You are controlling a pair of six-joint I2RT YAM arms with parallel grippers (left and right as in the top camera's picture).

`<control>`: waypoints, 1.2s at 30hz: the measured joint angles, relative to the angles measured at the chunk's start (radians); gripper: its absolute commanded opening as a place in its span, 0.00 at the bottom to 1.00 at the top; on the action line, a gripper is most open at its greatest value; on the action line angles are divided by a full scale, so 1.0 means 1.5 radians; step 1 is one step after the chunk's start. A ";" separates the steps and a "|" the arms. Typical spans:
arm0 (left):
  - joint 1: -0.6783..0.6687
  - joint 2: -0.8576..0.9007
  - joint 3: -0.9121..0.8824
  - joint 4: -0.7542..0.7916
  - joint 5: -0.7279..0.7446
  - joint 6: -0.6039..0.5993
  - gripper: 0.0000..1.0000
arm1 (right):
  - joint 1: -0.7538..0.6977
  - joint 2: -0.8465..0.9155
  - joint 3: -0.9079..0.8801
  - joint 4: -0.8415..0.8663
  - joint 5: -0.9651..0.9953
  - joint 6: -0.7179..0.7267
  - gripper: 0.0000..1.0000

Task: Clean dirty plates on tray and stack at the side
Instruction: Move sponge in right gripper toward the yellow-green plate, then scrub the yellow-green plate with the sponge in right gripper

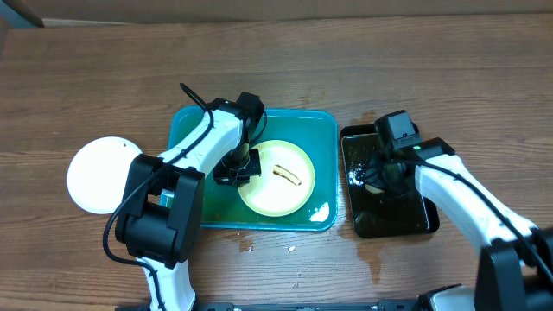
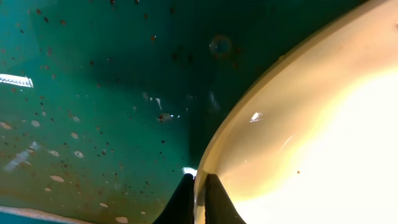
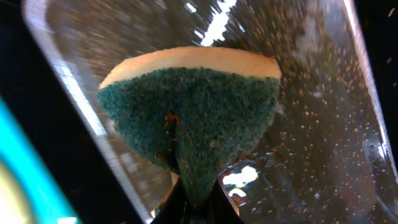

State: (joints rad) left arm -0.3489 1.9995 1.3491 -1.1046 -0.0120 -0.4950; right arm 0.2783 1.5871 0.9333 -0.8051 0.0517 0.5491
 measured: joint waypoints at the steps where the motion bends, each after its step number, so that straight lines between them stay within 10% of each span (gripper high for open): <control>1: 0.000 0.000 0.000 0.000 0.001 0.003 0.04 | 0.000 0.012 -0.003 0.001 0.002 -0.001 0.04; 36: 0.001 0.000 0.000 0.007 0.061 0.086 0.04 | 0.058 0.018 0.150 -0.098 -0.198 -0.102 0.04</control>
State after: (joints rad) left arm -0.3470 1.9995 1.3487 -1.0943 0.0788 -0.3656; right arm 0.3649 1.6146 1.1576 -0.9524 -0.2447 0.3958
